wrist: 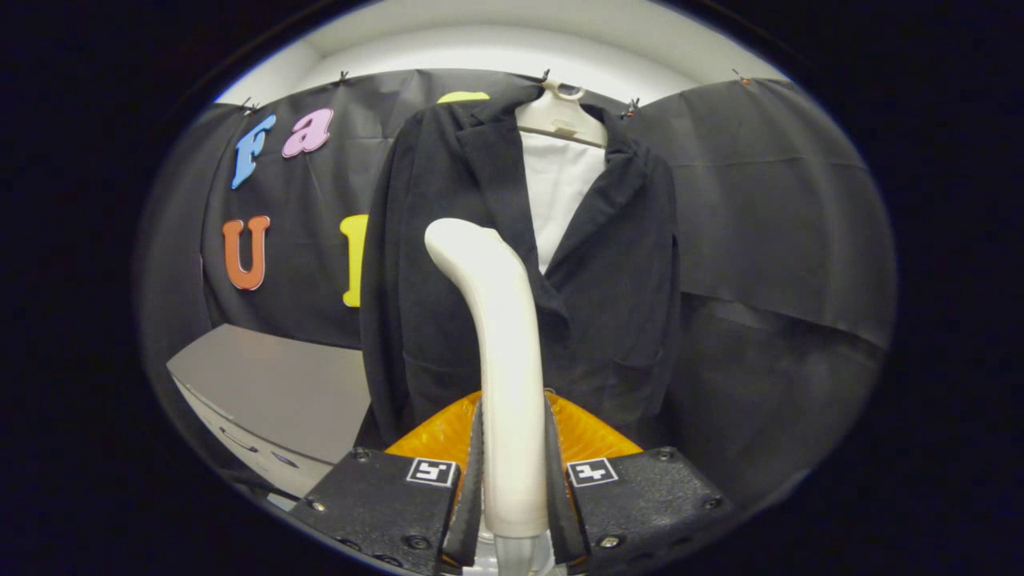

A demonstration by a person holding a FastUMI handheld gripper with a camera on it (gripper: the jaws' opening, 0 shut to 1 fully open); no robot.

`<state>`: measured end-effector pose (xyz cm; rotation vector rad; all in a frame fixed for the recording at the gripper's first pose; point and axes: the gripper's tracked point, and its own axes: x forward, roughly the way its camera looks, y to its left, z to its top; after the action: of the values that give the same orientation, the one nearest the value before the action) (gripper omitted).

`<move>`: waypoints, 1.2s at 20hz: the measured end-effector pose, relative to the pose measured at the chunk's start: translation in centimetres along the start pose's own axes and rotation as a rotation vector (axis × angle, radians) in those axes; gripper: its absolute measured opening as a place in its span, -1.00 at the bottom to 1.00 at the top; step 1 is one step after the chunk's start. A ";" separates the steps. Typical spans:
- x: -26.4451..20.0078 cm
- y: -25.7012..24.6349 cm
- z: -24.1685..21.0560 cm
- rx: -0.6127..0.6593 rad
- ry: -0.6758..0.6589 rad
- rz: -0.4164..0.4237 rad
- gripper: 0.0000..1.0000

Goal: Iron the clothes twice with a garment steamer, once on the left side and once on the right side.

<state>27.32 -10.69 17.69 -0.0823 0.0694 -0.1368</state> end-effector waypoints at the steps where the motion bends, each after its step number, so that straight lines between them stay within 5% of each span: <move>1: 0.1 0.0 -0.6 0.002 0.017 0.000 -0.25; 24: 1.7 -1.0 -15.1 -0.008 0.285 -0.013 -0.25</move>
<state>27.73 -13.03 2.63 -0.0711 0.3540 -0.1608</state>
